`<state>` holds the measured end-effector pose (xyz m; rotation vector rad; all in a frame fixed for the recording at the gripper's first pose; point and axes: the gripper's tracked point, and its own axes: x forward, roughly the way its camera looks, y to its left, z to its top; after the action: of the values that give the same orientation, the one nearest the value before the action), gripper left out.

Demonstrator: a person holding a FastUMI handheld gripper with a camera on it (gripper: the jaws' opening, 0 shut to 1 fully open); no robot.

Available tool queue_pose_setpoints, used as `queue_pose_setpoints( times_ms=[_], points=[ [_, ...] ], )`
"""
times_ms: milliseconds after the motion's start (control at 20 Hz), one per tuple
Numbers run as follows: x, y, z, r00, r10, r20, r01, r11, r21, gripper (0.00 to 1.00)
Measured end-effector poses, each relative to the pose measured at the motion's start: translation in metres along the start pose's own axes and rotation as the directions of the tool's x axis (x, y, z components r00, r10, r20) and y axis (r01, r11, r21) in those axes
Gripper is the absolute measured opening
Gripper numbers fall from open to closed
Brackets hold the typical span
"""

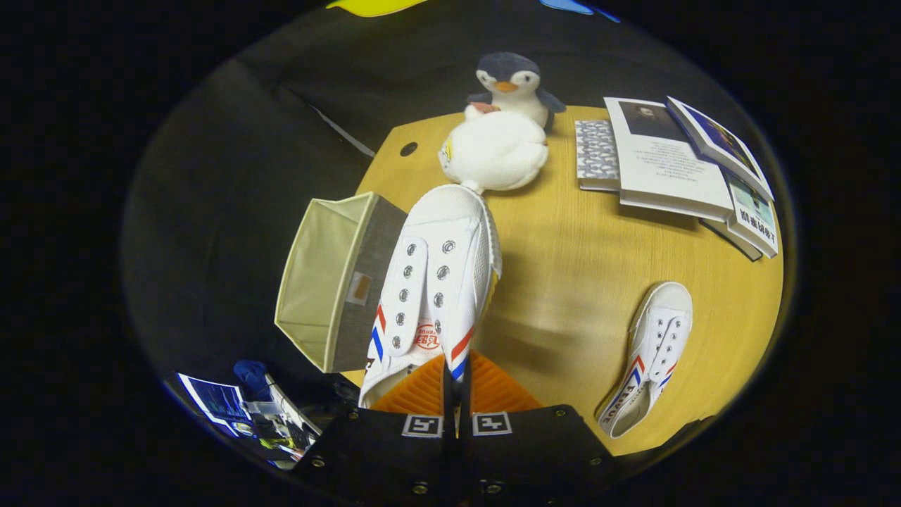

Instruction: Open the storage box then place both shoes into the box .Put the left shoe in first, then the right shoe, with the right side of both shoes facing outward in a uniform manner.

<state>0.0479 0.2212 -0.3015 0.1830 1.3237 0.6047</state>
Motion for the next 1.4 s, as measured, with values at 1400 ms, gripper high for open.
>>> queue_pose_setpoints(
  times_ms=[1400],
  points=[
    [0.1,0.183,0.038,0.988,-0.079,-0.131,0.024,0.926,-0.377,0.01]
  ],
)
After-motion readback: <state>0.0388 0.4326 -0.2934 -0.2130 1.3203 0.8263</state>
